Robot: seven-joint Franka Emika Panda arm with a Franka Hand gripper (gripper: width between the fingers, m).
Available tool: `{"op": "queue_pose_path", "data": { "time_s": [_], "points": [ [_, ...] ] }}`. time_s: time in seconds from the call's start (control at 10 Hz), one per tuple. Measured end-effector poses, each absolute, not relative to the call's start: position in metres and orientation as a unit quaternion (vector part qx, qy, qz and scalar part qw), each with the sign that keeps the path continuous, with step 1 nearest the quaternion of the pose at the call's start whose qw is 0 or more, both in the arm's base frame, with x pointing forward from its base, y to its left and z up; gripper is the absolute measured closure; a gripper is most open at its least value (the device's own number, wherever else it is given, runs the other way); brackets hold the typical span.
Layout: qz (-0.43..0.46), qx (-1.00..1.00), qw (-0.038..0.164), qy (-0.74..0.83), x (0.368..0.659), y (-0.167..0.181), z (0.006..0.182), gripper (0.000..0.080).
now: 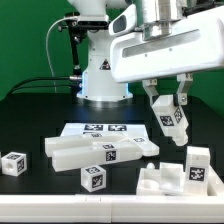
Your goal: Assemble chair
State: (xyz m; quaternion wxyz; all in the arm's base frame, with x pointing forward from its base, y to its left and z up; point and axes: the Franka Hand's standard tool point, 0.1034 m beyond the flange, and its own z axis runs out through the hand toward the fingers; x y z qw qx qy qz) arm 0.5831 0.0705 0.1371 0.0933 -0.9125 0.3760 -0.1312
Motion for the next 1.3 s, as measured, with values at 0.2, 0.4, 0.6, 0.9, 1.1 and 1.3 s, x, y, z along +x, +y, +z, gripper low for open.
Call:
{"op": "queue_pose_path", "data": {
  "time_s": [0.2, 0.4, 0.6, 0.9, 1.1, 1.3],
  "points": [
    [-0.181, -0.906, 0.098, 0.370, 0.592, 0.078, 0.136, 0.0515],
    [-0.210, -0.900, 0.105, 0.367, 0.590, 0.098, 0.132, 0.0515],
    [-0.226, -0.937, 0.056, 0.260, 0.599, 0.044, 0.134, 0.0515],
    [-0.229, -0.963, 0.004, 0.143, 0.621, -0.016, 0.139, 0.0515],
    [-0.230, -0.961, 0.008, 0.154, 0.622, -0.013, 0.138, 0.0515],
    [-0.234, -0.959, 0.010, 0.158, 0.622, -0.009, 0.137, 0.0515]
  ]
}}
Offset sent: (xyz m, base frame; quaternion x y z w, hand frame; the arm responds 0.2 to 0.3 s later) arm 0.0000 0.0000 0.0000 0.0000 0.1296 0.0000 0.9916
